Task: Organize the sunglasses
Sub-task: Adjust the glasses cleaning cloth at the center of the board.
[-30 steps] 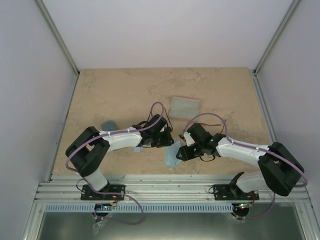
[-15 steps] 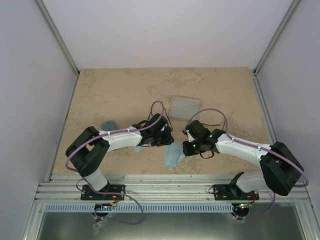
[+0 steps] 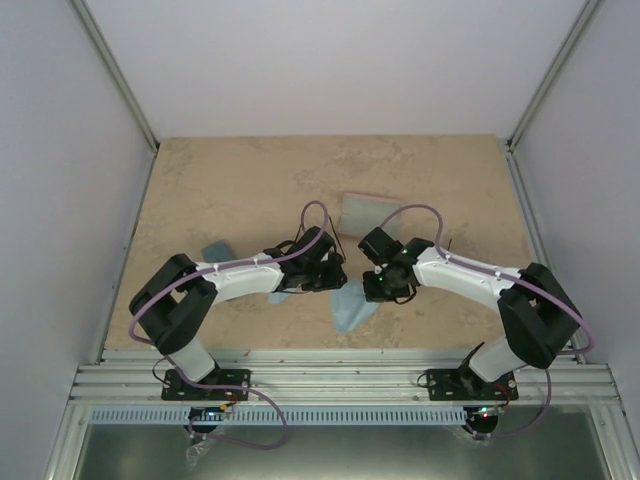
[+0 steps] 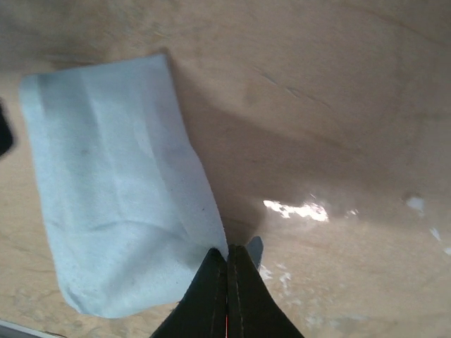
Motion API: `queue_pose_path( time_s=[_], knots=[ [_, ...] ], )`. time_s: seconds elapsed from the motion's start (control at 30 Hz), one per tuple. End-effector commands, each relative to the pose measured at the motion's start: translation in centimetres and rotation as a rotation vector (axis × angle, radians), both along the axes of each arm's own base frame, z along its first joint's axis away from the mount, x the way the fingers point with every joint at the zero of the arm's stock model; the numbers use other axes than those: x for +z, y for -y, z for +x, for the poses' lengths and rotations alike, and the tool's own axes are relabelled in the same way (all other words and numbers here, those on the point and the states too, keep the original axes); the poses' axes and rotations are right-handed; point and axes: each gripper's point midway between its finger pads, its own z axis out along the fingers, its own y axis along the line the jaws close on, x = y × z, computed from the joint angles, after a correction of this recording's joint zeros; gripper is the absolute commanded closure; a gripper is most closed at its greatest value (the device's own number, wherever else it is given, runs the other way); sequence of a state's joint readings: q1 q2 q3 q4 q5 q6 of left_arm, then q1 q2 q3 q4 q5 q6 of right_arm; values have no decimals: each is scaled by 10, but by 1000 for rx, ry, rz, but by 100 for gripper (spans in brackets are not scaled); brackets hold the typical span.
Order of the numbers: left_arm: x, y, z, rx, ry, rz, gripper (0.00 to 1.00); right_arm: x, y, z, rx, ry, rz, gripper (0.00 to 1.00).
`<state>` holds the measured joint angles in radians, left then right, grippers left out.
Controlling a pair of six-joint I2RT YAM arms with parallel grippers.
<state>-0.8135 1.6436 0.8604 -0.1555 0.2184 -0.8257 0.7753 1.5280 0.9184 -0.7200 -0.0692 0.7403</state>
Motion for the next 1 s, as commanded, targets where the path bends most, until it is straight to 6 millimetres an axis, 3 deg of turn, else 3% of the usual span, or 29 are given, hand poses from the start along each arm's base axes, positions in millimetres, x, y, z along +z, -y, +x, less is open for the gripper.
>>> queue_pose_path(
  time_s=[0.0,0.17,0.37,0.53,0.63,0.8,0.97],
  knots=[
    [10,1,-1,-15,32,-15,67,-13,30,-16,-77,-61,-125,100],
    [7,2,-2,-20,21,-18,67,-23,55,-31,-123,-83,-200,100],
    [5,11,-7,-49,-13,-59,67,-20,55,-31,-109,-65,-189,99],
    [6,21,-7,-73,-34,-78,69,-10,62,-9,-56,75,-226,70],
    [6,28,-6,-87,-49,-87,70,-7,49,-2,27,133,-157,55],
    [-3,18,1,-41,-52,20,68,-11,24,12,156,188,-96,50],
    [-10,9,0,-16,-63,73,66,-25,25,25,157,190,-168,50]
  ],
)
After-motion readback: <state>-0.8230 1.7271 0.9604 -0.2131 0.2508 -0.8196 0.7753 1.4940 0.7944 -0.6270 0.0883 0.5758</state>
